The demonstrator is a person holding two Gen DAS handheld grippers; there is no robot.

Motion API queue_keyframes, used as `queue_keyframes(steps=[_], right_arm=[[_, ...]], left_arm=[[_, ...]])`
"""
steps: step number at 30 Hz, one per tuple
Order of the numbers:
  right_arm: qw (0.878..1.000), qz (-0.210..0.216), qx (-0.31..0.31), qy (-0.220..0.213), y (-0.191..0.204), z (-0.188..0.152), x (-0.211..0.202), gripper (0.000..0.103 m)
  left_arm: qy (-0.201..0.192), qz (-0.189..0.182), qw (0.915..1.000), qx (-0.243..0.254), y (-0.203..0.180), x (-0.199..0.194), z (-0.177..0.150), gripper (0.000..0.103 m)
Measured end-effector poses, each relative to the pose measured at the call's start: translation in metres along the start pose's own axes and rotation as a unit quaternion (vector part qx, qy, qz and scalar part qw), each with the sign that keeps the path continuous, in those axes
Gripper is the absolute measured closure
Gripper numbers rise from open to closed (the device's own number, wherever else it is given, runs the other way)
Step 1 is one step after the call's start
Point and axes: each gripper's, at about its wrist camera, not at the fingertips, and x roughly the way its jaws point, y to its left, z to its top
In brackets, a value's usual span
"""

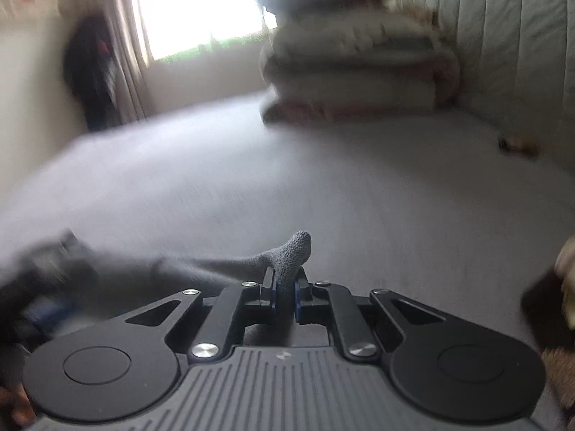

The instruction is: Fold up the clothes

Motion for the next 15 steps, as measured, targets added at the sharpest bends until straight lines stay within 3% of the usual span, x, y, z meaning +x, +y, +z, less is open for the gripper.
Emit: queue_keyframes(steps=[3,5,8,10,12,15], right_arm=[[1.0,-0.003,-0.001,0.011,-0.009,-0.005,0.008,0.085],[1.0,-0.018,0.006,-0.004,-0.013,0.002,-0.001,0.073],[1.0,-0.022,0.009,-0.02,-0.018,0.011,-0.008,0.071],[0.999,0.018,0.022,-0.021,-0.018,0.021,-0.004,0.069],[0.997,0.069,0.025,-0.014,-0.014,0.028,0.004,0.059],[0.987,0.159,0.032,0.008,0.0,0.035,0.026,0.051]], left_arm=[[0.0,0.0,1.0,-0.001,0.0,0.001,0.0,0.008],[0.001,0.0,1.0,0.0,0.0,0.001,0.0,0.008],[0.001,0.0,1.0,-0.001,0.0,0.002,0.0,0.008],[0.0,-0.001,1.0,-0.002,0.0,0.002,0.001,0.008],[0.0,-0.005,0.9999,-0.009,0.002,0.001,0.002,0.008],[0.008,-0.02,0.9992,-0.033,0.009,-0.001,0.009,0.011]])
